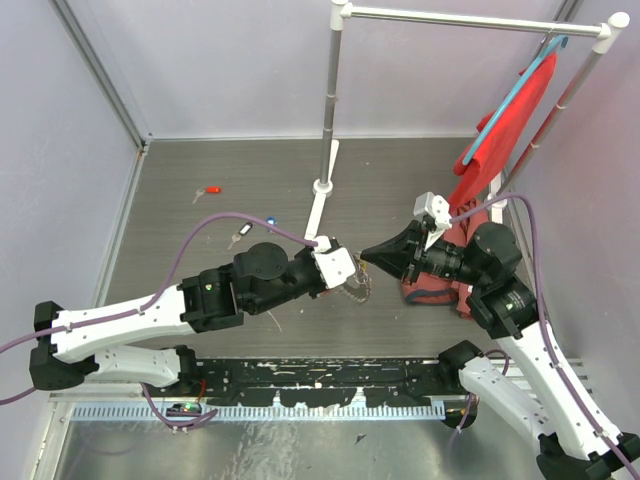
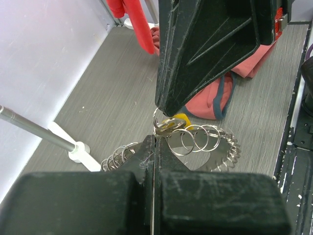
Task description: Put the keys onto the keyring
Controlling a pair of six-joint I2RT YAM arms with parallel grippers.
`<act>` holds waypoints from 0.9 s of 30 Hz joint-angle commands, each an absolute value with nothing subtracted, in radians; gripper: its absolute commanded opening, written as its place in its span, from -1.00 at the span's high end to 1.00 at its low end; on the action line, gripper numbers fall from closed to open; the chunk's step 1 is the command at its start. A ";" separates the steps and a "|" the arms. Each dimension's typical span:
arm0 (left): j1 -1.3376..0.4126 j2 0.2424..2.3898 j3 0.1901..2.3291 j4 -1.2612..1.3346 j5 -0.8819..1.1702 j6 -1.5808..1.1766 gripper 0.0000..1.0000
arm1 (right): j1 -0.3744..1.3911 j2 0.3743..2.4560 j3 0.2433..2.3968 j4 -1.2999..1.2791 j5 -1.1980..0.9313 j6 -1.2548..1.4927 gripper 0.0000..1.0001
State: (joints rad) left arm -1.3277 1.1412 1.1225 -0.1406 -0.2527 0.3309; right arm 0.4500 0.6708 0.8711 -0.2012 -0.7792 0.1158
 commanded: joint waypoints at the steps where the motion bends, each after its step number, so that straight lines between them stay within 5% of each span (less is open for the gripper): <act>1: -1.332 1.141 1.154 -0.106 -0.246 0.322 1.00 | 0.462 0.680 0.887 -0.173 -0.757 0.128 0.98; 27: -1.332 1.133 1.148 -0.105 -0.242 0.328 1.00 | 0.492 0.663 0.878 -0.195 -0.621 0.125 0.98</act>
State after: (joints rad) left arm -1.3273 1.1419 1.1229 -0.1406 -0.2562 0.3317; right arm 0.4900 0.6716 0.8711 -0.2409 -0.6533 0.1154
